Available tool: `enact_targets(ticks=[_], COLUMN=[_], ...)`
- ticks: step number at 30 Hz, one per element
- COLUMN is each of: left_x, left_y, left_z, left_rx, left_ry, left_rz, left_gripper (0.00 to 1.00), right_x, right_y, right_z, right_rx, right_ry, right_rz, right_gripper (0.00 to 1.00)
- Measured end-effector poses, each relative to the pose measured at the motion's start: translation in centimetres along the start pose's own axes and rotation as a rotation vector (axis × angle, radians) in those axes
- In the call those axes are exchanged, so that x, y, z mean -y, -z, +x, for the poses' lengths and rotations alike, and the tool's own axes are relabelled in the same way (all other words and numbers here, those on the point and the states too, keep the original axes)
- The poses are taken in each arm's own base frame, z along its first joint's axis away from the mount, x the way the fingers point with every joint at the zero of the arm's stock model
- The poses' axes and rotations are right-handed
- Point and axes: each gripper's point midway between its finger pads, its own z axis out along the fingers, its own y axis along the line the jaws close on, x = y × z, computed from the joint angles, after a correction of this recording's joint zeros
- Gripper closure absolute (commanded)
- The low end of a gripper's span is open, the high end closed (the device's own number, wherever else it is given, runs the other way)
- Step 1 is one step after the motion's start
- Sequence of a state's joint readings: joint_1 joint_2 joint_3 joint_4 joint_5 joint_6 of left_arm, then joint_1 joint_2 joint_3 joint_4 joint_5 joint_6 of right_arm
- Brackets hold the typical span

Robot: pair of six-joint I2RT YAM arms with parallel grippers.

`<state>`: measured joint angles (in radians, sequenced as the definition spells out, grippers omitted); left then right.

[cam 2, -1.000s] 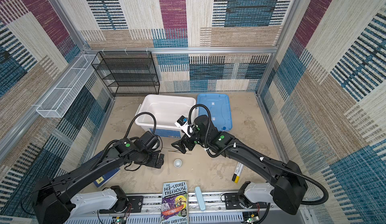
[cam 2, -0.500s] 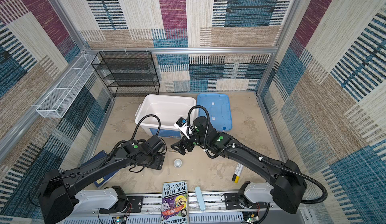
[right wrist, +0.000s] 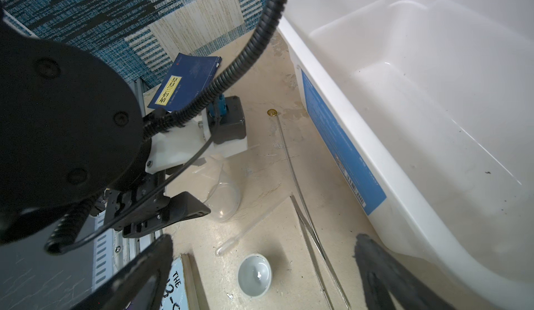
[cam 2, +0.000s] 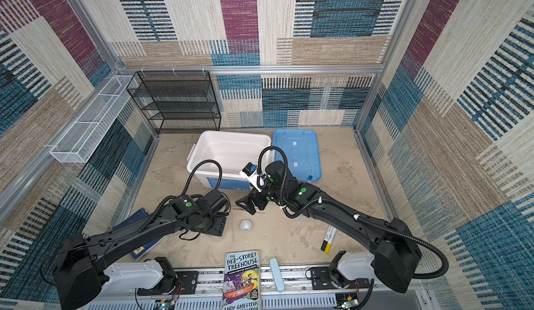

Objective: Organize the chemistry lab equipment
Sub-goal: 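Lift the beaker and carry it over the white bin with the left gripper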

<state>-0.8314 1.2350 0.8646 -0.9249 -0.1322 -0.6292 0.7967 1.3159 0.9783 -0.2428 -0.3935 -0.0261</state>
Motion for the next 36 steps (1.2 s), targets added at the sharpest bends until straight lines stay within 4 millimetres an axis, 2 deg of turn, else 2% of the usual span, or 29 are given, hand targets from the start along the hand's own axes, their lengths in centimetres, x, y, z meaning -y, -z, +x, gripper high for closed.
enact_targets(ticks=[4, 9, 16, 21, 24, 27, 30, 33, 36], left_x=[0.1, -0.3, -2.4, -3.8, -4.2, -4.1, -3.7, -3.9, -4.1], left_y=[1.6, 5.9, 12.0, 16.6, 18.3, 18.0, 16.2, 14.3, 12.0], left_z=[-0.8, -3.7, -8.1, -12.8, -16.0, -19.2, -22.3, -25.3, -28.2], left_rx=[0.040, 0.155, 0.291, 0.405, 0.458, 0.479, 0.464, 0.458, 0.450], left_ry=[0.013, 0.062, 0.107, 0.121, 0.116, 0.107, 0.104, 0.113, 0.119], left_rz=[0.025, 0.067, 0.095, 0.102, 0.093, 0.082, 0.097, 0.092, 0.100], left_gripper=[0.27, 0.28, 0.29, 0.29, 0.29, 0.29, 0.29, 0.30, 0.30], right_x=[-0.3, -0.6, -0.5, 1.2, 2.2, 3.2, 4.3, 6.4, 8.0], right_y=[0.1, 0.1, 1.9, 2.6, 2.8, 2.6, 2.4, 2.1, 1.1], right_z=[-0.2, -0.3, -3.6, -5.4, -6.9, -8.7, -10.5, -12.2, -12.5], right_rx=[0.021, 0.036, 0.165, 0.224, 0.265, 0.292, 0.318, 0.332, 0.311], right_ry=[-0.003, -0.013, -0.003, -0.006, -0.007, -0.014, -0.028, -0.067, -0.113], right_rz=[-0.017, -0.032, -0.005, 0.090, 0.148, 0.184, 0.199, 0.213, 0.226], right_gripper=[0.01, 0.01, 0.01, 0.01, 0.01, 0.01, 0.01, 0.01, 0.01])
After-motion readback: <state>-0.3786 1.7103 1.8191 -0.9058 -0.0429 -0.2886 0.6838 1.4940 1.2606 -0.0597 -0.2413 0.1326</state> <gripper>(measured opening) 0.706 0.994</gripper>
